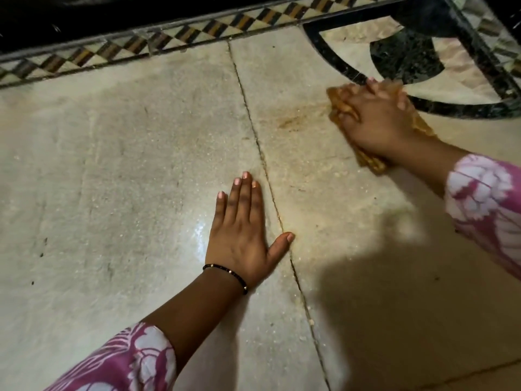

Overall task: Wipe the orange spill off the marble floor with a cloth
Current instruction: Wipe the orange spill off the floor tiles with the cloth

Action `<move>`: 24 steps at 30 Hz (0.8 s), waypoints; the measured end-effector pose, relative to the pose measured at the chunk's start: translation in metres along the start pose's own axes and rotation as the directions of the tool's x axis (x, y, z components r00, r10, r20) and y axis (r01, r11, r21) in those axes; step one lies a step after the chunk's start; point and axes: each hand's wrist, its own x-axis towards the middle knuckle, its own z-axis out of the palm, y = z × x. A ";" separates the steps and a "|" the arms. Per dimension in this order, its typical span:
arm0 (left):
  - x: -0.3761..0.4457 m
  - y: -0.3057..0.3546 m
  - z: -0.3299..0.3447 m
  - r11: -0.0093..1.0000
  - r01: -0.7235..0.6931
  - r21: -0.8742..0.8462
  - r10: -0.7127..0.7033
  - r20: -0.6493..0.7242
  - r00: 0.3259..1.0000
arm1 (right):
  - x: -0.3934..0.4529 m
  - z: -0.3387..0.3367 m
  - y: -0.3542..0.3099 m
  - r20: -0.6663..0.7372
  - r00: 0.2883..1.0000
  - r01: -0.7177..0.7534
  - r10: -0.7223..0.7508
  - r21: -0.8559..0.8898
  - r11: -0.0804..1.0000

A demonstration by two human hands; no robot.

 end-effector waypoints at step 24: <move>-0.001 -0.002 -0.004 1.000 -0.002 -0.002 0.002 0.004 1.000 | -0.156 0.027 -0.035 0.033 0.977 0.211 -0.209 -0.128 0.969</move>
